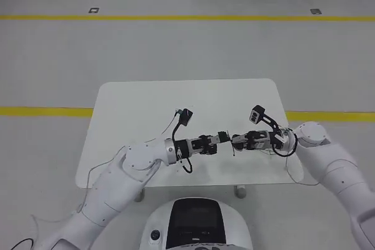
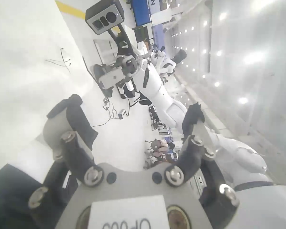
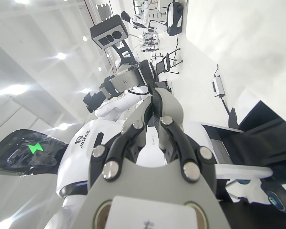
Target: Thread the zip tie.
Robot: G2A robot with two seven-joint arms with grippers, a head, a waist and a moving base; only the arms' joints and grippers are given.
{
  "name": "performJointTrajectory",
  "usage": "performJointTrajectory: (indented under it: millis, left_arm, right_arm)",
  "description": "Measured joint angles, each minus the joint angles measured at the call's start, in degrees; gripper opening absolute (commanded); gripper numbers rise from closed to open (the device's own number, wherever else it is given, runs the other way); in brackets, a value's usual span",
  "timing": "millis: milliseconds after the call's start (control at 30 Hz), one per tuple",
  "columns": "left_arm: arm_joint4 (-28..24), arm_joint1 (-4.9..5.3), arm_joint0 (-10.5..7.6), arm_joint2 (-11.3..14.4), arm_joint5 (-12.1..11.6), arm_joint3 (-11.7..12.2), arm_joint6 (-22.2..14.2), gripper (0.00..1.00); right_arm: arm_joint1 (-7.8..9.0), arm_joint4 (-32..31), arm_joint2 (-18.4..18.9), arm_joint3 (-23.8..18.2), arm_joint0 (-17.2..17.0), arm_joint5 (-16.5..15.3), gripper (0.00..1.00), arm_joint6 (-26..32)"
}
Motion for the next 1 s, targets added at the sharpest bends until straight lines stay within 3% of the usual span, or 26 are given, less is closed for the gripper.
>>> performJointTrajectory:
  millis: [300,600,633,667,733,800,1000]
  left_arm:
    - [-0.1,-0.13,-0.28,0.7,0.1,0.4,0.8,1.0]
    - [-0.9,-0.23,-0.5,1.7,0.5,0.9,1.9,1.0]
    - [-0.9,-0.21,-0.5,1.7,0.5,1.0,2.0,0.95]
    - [-1.0,-0.19,-0.5,1.7,0.4,1.1,2.0,0.76]
    - [-1.1,-0.13,-0.45,1.6,0.3,1.3,2.1,0.68]
    - [-1.2,-0.05,-0.47,1.5,0.2,1.5,2.0,0.45]
    - [-1.2,0.15,-0.41,1.4,0.4,1.6,1.7,0.36]
  right_arm:
    - [0.27,-0.2,2.4,-3.0,-2.1,-0.8,0.0,1.4]
    - [0.86,-1.3,2.1,-6.3,-3.1,-0.7,0.0,1.4]
    - [0.92,-1.4,2.0,-6.5,-3.1,-0.7,0.0,1.4]
    - [0.99,-1.4,1.9,-6.6,-3.1,-0.7,0.0,1.4]
    - [1.13,-1.4,1.7,-6.9,-3.0,-0.6,0.0,1.4]
    - [1.27,-1.2,1.5,-7.3,-3.0,-0.8,0.0,1.4]
    - [1.65,-0.4,0.6,-7.8,-3.0,-1.1,0.0,1.4]
